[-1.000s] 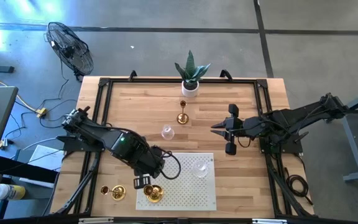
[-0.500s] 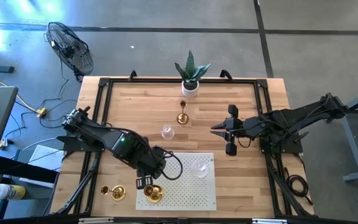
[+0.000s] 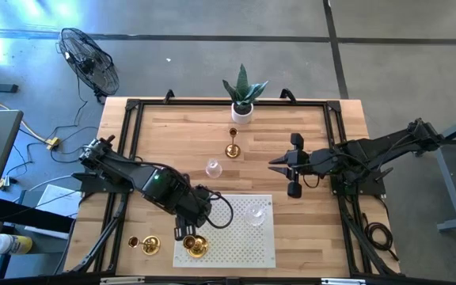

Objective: Pick & Place candle stick holders
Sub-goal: Put the left transparent candle holder on the shelf

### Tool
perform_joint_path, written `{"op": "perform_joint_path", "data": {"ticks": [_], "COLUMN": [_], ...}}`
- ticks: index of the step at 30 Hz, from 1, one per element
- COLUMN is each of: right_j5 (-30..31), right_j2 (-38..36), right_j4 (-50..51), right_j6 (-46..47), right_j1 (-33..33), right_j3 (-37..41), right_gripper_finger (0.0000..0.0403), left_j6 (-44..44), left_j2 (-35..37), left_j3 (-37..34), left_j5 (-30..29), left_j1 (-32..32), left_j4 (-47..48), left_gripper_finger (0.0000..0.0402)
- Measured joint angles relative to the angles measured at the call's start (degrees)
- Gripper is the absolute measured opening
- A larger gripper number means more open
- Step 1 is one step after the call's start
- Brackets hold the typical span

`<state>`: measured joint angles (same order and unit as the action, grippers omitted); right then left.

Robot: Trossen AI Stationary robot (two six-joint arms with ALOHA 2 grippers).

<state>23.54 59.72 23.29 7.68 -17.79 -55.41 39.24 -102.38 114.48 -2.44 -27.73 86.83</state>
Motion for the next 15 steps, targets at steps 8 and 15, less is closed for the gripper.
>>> {"op": "perform_joint_path", "data": {"ticks": [8,15], "right_j5": [0.03,-0.08], "right_j2": [0.00,0.00], "right_j4": [-0.48,-0.44], "right_j6": [-0.01,-0.02], "right_j1": [0.00,-0.01], "right_j3": [0.00,0.00], "right_gripper_finger": [0.0058,0.0058], "left_j6": [0.04,0.04], "left_j2": [0.08,0.08], "left_j3": [0.04,0.04], "left_j5": [2.67,1.97], "left_j1": [0.02,0.02], "left_j4": [0.01,0.00], "left_gripper_finger": [0.0179,0.0179]}}
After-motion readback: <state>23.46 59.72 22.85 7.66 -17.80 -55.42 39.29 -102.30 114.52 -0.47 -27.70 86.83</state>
